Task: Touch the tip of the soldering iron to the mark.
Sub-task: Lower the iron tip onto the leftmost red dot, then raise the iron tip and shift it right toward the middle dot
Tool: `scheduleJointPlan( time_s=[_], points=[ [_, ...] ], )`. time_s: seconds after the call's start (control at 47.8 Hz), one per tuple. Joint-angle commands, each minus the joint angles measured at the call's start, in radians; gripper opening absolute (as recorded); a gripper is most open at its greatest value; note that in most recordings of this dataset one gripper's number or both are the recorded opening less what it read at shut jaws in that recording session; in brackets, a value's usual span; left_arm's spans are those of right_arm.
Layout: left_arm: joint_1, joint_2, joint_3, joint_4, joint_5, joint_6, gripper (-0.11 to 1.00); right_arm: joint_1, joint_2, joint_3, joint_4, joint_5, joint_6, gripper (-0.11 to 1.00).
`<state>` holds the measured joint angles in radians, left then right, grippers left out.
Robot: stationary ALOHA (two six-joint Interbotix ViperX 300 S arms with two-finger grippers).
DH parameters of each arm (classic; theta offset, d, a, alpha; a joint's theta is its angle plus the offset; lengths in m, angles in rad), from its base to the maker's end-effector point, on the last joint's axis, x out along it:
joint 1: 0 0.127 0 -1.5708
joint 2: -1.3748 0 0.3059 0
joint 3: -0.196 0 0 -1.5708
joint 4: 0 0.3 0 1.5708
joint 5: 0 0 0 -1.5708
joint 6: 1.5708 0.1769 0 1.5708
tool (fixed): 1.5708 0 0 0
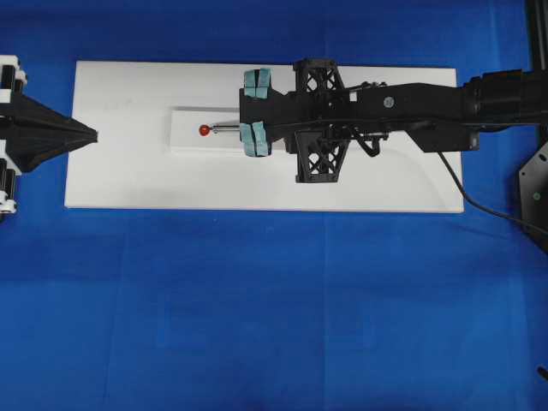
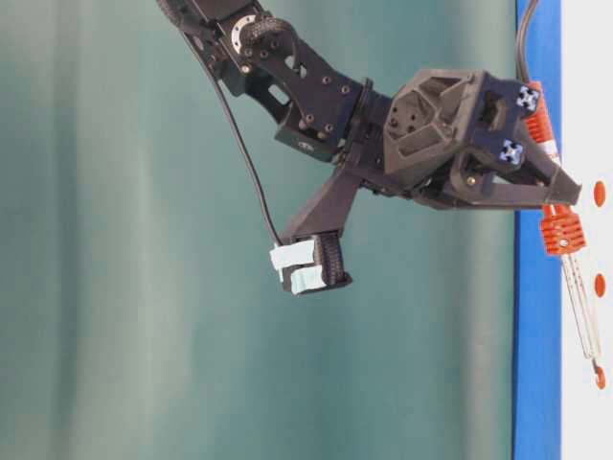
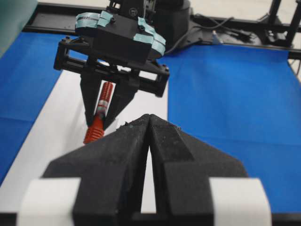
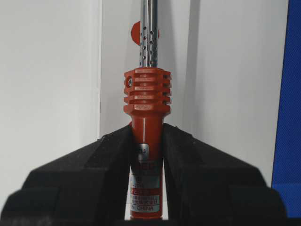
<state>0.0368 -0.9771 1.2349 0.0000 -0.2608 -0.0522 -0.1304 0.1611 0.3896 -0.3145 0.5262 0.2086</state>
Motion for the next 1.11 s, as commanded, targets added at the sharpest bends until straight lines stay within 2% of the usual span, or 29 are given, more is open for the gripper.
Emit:
scheduleJointPlan(
  time_s=[0.0,1.089],
  points=[
    [0.003,0.003,-0.009,0.002,-0.005,0.0,0.0,-0.002,-0.017,-0.028,0.0,-0.003,-0.002,0.06],
    [0.003,0.003,-0.009,0.002,-0.005,0.0,0.0,0.0,-0.037,-0.031,0.006,0.012,0.0,0.06]
  ],
)
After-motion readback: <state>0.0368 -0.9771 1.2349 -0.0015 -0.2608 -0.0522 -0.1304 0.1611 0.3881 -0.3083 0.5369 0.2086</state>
